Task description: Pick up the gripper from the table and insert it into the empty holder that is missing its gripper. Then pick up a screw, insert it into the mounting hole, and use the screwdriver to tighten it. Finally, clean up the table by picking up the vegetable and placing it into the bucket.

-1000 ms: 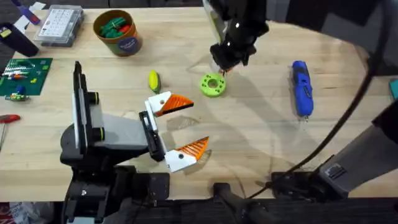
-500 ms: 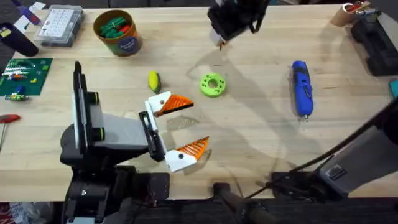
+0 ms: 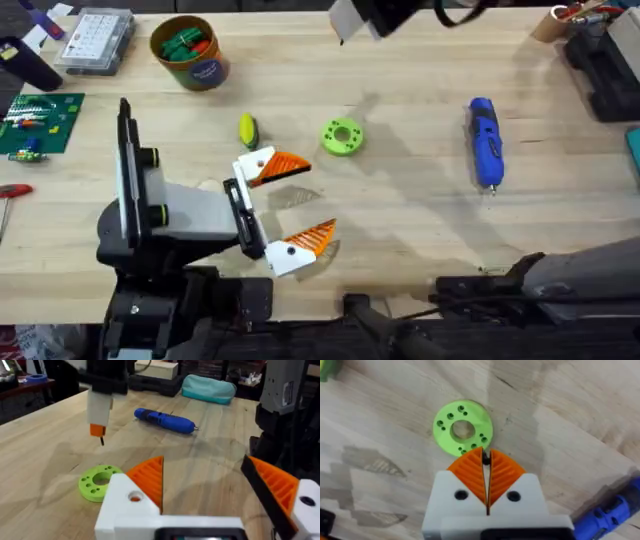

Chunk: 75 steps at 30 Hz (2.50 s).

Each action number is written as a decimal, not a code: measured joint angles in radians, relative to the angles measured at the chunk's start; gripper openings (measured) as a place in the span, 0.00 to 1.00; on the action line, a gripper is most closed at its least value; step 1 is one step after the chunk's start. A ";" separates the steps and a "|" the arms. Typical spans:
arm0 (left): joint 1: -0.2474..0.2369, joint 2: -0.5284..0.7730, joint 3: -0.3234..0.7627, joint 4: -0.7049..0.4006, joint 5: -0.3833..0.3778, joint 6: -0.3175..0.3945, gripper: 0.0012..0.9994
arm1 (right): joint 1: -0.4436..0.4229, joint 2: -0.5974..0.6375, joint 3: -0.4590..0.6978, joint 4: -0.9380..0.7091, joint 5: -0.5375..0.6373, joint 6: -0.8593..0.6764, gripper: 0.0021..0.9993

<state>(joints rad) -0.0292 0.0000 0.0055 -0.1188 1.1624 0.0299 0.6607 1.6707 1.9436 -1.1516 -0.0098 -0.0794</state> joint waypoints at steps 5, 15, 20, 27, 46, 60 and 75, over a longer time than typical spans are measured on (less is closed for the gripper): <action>0.000 0.000 0.000 0.000 -0.003 0.000 0.99 | 0.024 -0.065 -0.221 0.208 -0.020 0.012 0.00; 0.000 0.000 0.000 0.001 -0.004 0.000 0.99 | 0.068 -0.097 -0.339 0.368 -0.163 0.026 0.00; 0.000 0.000 0.000 0.001 -0.004 0.000 0.99 | 0.068 -0.103 -0.339 0.364 -0.258 0.004 0.00; 0.000 0.000 0.000 0.001 -0.004 0.000 0.99 | 0.081 -0.105 -0.339 0.320 -0.310 -0.024 0.00; 0.000 0.000 0.000 0.001 -0.004 0.000 0.99 | 0.198 -0.084 -0.219 0.175 -0.257 -0.093 0.00; 0.000 0.000 0.000 0.001 -0.004 0.000 0.99 | 0.303 0.023 -0.105 0.062 -0.235 -0.212 0.00; 0.000 0.000 0.000 0.001 -0.004 0.000 0.99 | 0.347 0.024 -0.104 0.050 -0.167 -0.266 0.00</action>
<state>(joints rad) -0.0292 0.0001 0.0055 -0.1181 1.1580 0.0299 1.0077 1.6952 1.8397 -1.1015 -0.1768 -0.3458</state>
